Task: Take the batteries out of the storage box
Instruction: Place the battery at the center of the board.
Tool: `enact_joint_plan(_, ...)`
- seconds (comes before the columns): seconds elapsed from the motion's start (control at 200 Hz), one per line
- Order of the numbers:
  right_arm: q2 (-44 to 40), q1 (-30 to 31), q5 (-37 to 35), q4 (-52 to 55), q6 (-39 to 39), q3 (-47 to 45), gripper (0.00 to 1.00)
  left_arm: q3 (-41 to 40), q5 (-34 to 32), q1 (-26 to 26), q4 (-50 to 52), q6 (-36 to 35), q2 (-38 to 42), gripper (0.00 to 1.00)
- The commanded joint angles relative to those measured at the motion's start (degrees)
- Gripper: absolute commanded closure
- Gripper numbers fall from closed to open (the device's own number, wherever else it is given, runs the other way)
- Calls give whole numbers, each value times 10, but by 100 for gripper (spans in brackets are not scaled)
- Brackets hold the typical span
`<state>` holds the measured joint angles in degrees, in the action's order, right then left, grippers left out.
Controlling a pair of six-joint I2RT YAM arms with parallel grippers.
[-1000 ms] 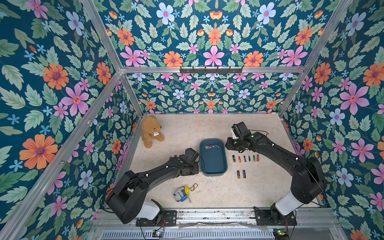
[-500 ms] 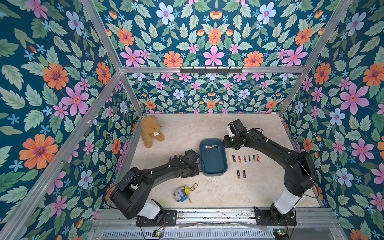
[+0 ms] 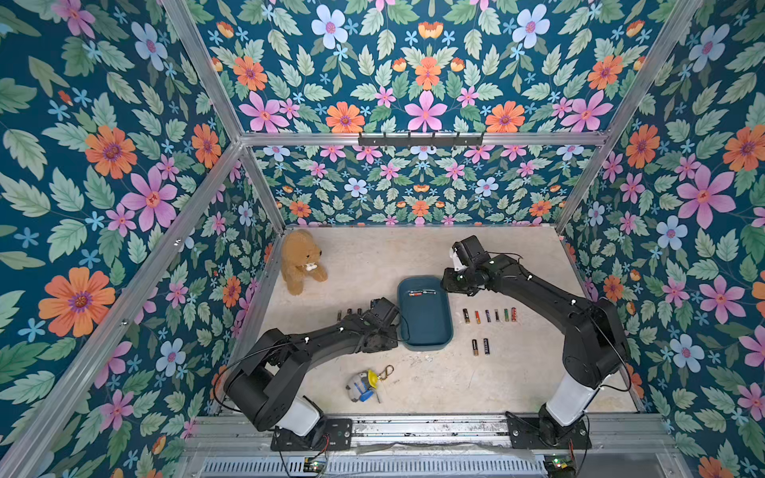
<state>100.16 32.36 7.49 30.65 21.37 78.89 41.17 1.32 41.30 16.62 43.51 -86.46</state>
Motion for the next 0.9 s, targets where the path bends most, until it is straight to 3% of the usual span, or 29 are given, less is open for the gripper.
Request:
enact_joint_plan(0.0,-3,0,2,7,-3,0,61,-4,-12,-1,18,5,-8,89)
enact_joint_plan(0.895,-13,0,1,11,-13,-16,61,-20,-20,10,39,11,-19,83)
